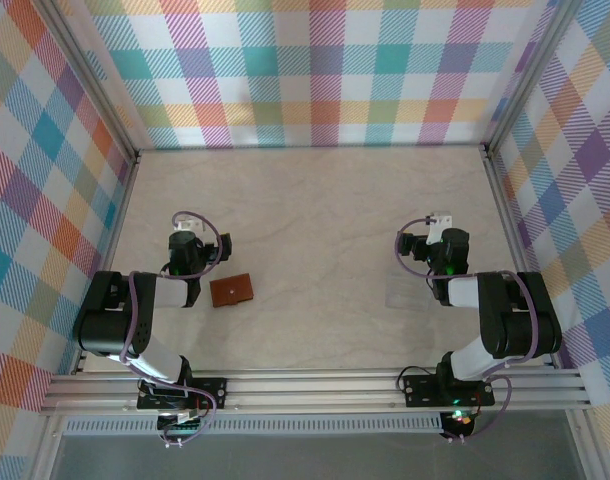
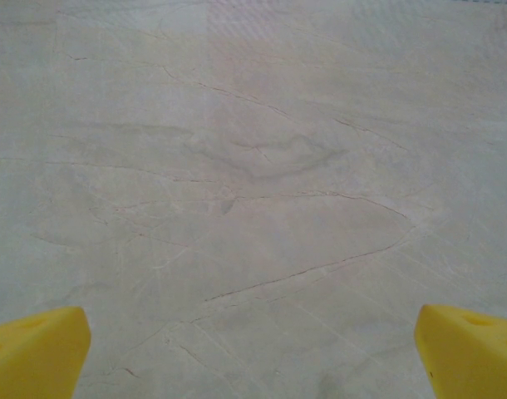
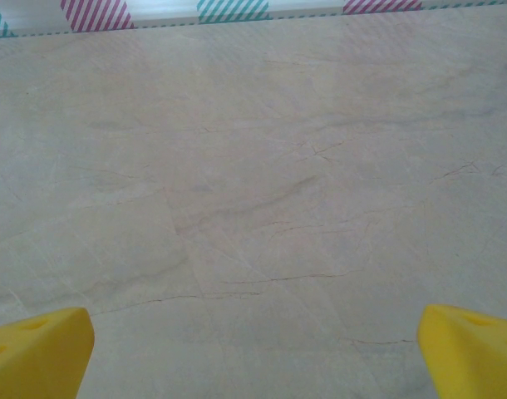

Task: Take the credit cards out of the card holder

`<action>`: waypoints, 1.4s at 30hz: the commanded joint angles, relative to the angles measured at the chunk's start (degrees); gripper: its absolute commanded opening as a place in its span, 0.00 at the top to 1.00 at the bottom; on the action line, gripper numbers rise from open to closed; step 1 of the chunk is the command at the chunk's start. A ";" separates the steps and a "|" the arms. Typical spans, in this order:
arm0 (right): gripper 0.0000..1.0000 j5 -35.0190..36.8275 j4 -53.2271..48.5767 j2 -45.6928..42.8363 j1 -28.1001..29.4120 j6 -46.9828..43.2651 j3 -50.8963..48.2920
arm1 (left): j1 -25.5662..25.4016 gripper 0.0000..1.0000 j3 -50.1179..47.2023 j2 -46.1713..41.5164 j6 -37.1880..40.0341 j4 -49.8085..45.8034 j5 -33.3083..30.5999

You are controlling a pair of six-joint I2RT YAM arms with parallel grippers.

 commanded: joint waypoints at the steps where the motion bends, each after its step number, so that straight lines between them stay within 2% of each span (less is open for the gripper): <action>1: 0.00 -0.96 1.12 0.16 -0.32 -0.15 0.77 | -0.36 0.00 -0.07 -0.01 0.72 1.91 -0.14; 6: 0.00 -0.27 1.46 -0.11 -0.30 -0.14 0.66 | -0.36 0.00 -0.20 -0.17 0.73 2.06 -0.15; 8: 0.00 1.32 -2.97 -2.18 -0.22 0.41 2.34 | -0.58 0.00 0.72 -1.28 0.85 -0.11 -0.49; 13: 0.00 2.66 -23.95 -8.01 -0.07 2.63 9.57 | -2.61 0.00 6.15 -7.93 -0.59 -15.86 -7.55; 17: 0.00 0.99 -40.21 -12.58 -0.02 6.10 14.81 | -4.08 0.00 10.61 -14.62 -5.76 -29.85 -11.59; 22: 0.07 -2.79 -59.48 -15.09 0.36 12.25 21.91 | -4.59 0.00 15.84 -22.07 -14.10 -44.02 -7.29; 27: 0.25 2.64 -75.44 -16.71 0.31 18.68 25.27 | -5.13 0.00 25.61 -21.77 -18.65 -64.54 0.62; 32: 0.38 3.36 -79.05 -18.95 0.04 18.64 22.60 | -5.91 0.02 29.17 -19.38 -19.37 -73.11 6.62; 39: 0.61 2.38 -77.14 -17.00 0.00 17.20 20.07 | -6.29 0.04 29.39 -15.32 -20.57 -76.75 7.75; 42: 0.65 3.21 -76.63 -14.88 -0.05 16.68 20.37 | -6.42 0.04 28.89 -13.95 -21.09 -76.62 8.21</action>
